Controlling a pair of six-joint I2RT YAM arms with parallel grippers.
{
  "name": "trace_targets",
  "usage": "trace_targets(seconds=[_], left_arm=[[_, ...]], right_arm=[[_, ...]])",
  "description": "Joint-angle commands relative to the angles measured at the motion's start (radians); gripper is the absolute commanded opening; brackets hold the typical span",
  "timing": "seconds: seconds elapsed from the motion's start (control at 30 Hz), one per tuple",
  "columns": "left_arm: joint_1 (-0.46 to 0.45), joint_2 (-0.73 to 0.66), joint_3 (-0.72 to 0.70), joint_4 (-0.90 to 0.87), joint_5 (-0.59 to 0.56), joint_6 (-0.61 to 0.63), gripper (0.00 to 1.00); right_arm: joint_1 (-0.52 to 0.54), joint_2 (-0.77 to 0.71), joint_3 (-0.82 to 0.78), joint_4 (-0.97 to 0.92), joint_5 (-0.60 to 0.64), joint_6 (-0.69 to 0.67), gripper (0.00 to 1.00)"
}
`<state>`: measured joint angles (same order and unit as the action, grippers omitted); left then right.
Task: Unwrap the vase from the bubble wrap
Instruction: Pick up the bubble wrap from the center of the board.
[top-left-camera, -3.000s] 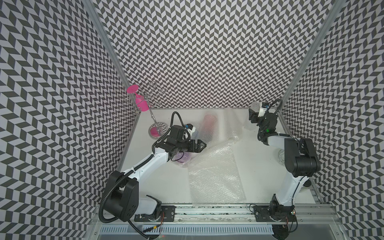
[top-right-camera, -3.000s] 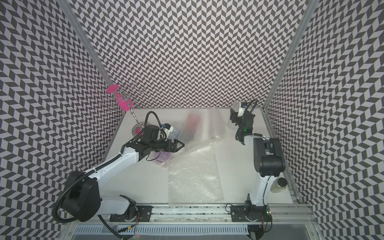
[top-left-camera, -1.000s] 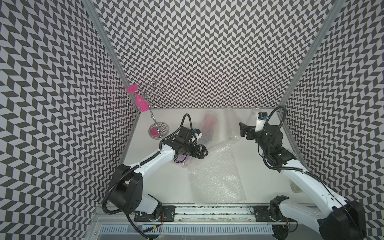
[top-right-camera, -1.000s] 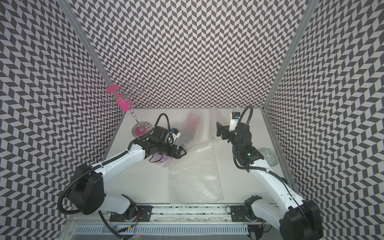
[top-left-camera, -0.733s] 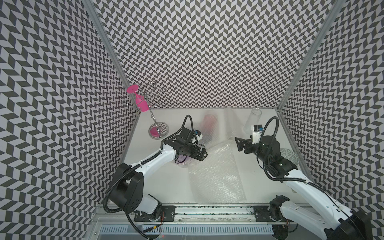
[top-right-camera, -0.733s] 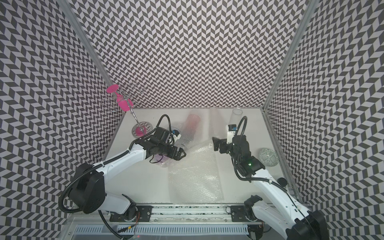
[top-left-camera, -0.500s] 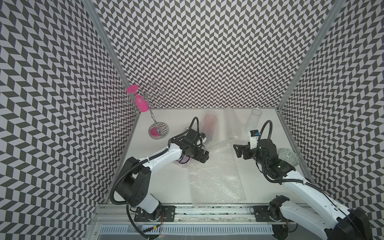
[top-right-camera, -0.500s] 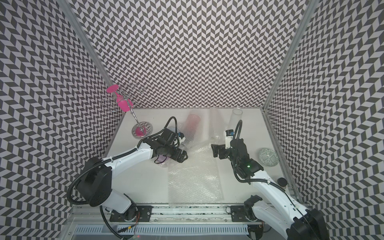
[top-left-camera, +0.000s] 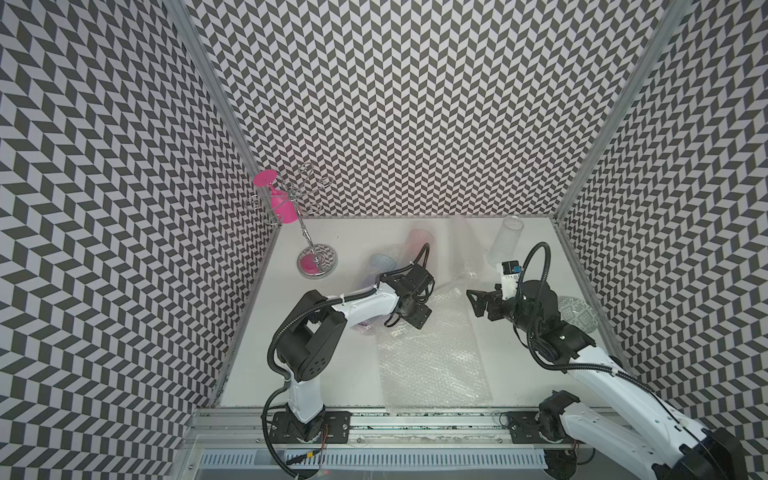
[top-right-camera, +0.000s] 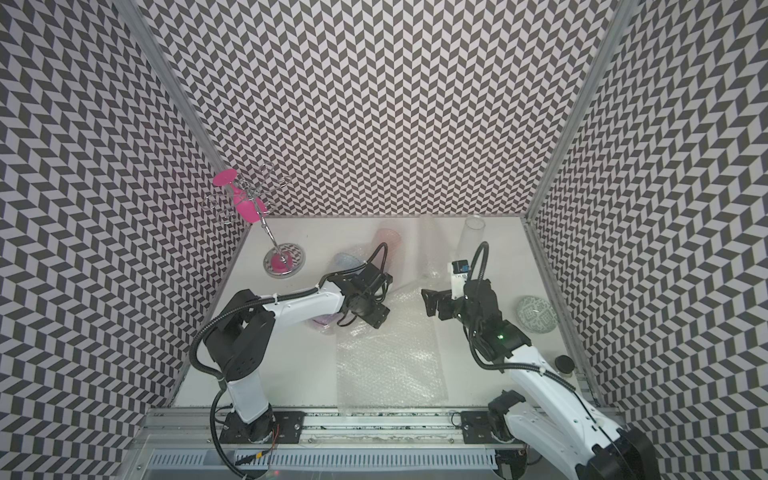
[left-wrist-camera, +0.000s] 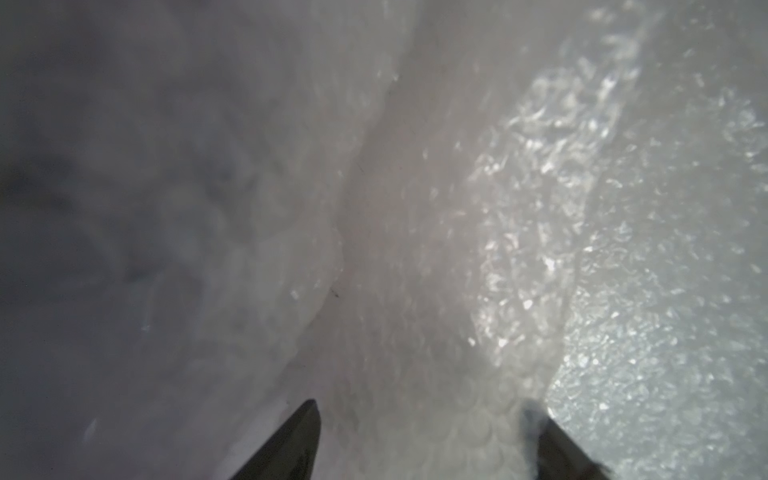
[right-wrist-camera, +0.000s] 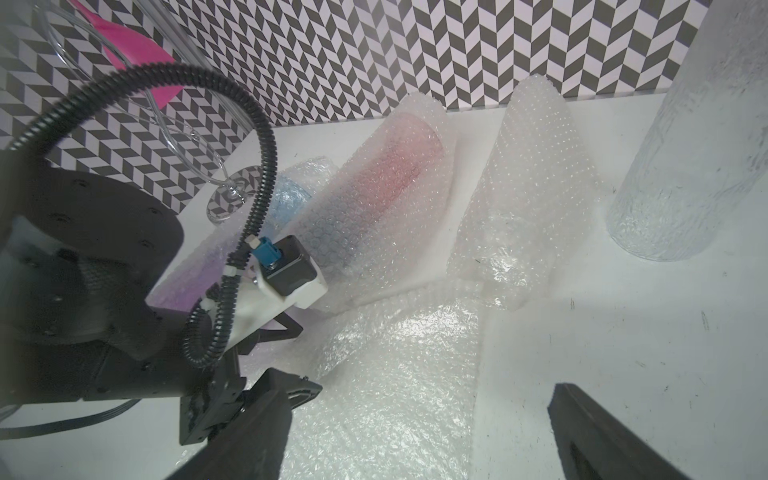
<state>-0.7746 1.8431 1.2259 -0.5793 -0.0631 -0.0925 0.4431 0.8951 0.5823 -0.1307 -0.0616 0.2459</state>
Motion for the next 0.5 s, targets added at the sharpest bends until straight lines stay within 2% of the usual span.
trace_targets(seconds=[0.0,0.1,0.17,0.23,0.3,0.4,0.47], left_arm=[[-0.028,0.005,0.025,-0.007,-0.104,-0.013,0.59],[-0.045,0.0,0.031,-0.015,-0.166,-0.025,0.57],[-0.055,0.001,0.041,-0.025,-0.208,-0.035,0.41],[-0.057,0.001,0.051,-0.034,-0.224,-0.038,0.3],[-0.06,-0.014,0.061,-0.043,-0.224,-0.038,0.22],[-0.079,-0.076,0.064,-0.032,-0.177,-0.016,0.0],[-0.082,-0.125,0.071,-0.048,-0.132,-0.029,0.0]], right_arm=[[0.005,-0.046,-0.021,0.026,-0.003,-0.022,0.99],[0.005,-0.07,-0.029,0.024,-0.003,-0.028,0.99],[0.004,-0.082,-0.035,0.027,-0.001,-0.027,0.99],[0.004,-0.089,-0.035,0.03,-0.003,-0.028,0.99],[0.005,-0.088,-0.027,0.029,-0.007,-0.034,0.99],[0.005,-0.084,-0.022,0.026,-0.006,-0.055,0.99],[0.005,-0.085,-0.022,0.025,0.003,-0.067,0.99]])
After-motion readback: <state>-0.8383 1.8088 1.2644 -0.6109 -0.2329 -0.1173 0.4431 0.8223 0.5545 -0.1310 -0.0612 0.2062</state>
